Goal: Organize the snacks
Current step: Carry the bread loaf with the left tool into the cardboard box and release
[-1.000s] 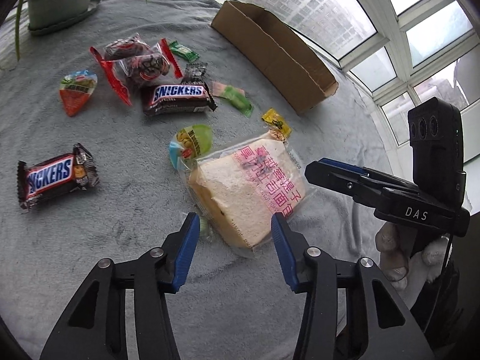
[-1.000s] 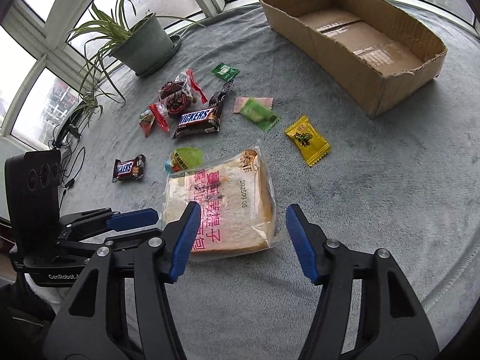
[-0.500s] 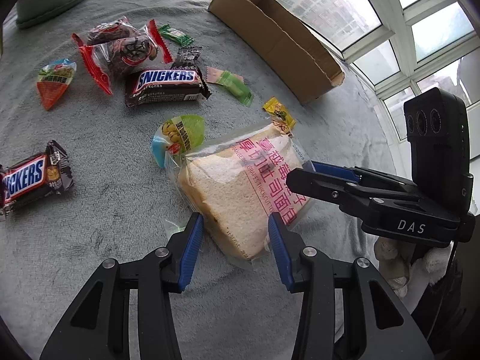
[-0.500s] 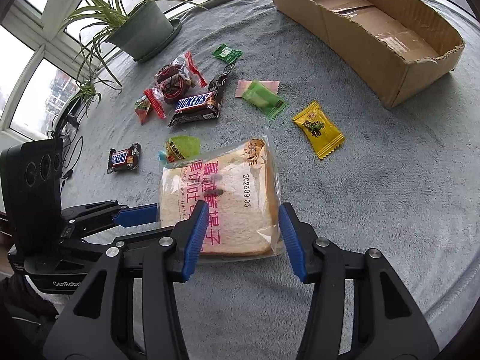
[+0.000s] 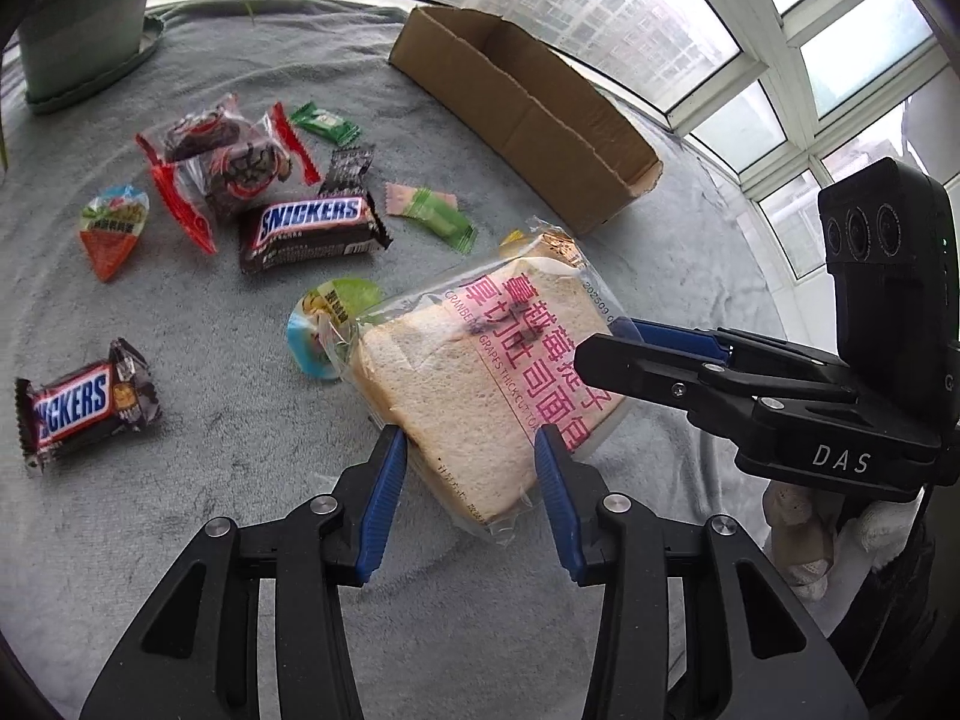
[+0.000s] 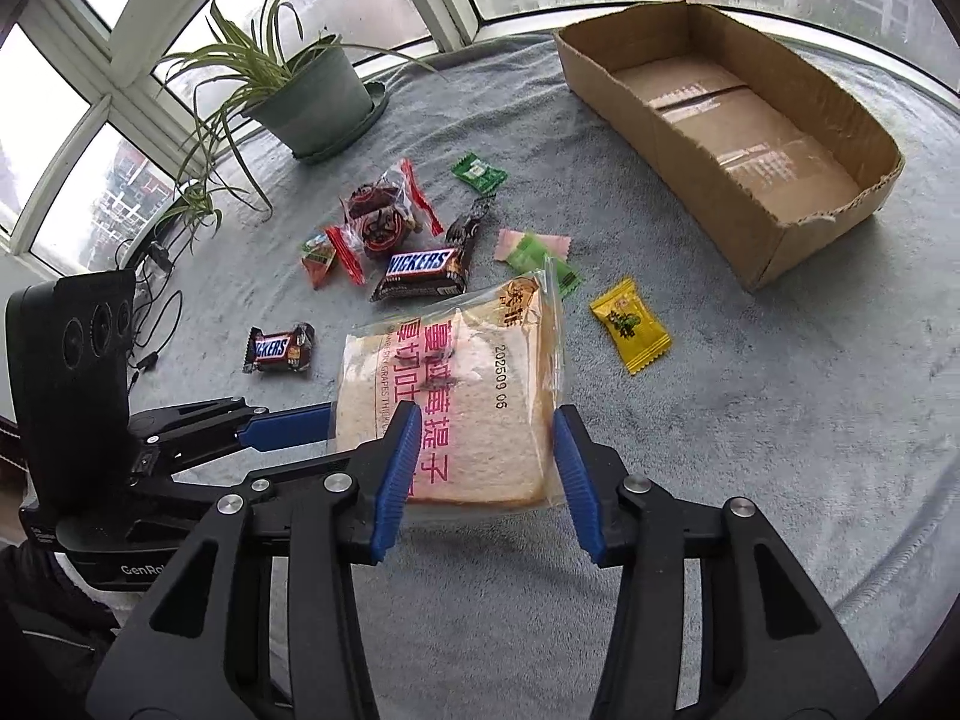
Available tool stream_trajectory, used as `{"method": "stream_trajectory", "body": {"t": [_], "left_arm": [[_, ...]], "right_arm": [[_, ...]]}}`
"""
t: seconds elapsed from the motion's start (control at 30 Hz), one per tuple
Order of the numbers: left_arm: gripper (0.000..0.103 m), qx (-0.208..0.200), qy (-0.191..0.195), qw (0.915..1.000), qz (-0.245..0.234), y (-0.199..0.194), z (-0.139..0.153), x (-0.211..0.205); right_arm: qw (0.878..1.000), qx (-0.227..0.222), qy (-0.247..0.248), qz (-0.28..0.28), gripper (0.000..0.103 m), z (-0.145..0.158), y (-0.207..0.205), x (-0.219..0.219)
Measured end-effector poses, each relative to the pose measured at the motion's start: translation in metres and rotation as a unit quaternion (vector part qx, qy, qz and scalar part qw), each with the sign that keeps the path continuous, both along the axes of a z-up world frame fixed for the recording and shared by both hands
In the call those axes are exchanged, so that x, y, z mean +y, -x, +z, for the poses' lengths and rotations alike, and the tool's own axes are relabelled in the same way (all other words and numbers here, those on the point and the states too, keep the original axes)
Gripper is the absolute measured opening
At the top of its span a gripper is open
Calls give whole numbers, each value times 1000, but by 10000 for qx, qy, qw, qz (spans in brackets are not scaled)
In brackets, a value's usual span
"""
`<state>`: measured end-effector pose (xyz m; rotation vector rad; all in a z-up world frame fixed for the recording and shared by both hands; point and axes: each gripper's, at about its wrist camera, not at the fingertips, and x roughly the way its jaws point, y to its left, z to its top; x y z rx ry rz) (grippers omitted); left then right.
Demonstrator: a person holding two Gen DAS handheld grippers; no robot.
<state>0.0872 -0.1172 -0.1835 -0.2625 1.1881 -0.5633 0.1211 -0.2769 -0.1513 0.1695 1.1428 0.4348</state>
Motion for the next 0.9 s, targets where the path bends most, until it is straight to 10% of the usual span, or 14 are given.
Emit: {"method": "stream_trajectory", "body": {"t": [0.9], "left_arm": [[42,-1046,340,9934,-316,-91,79,-80]], "right_arm": [[9926,-959,196,-718,48,79,-71,-89]]}}
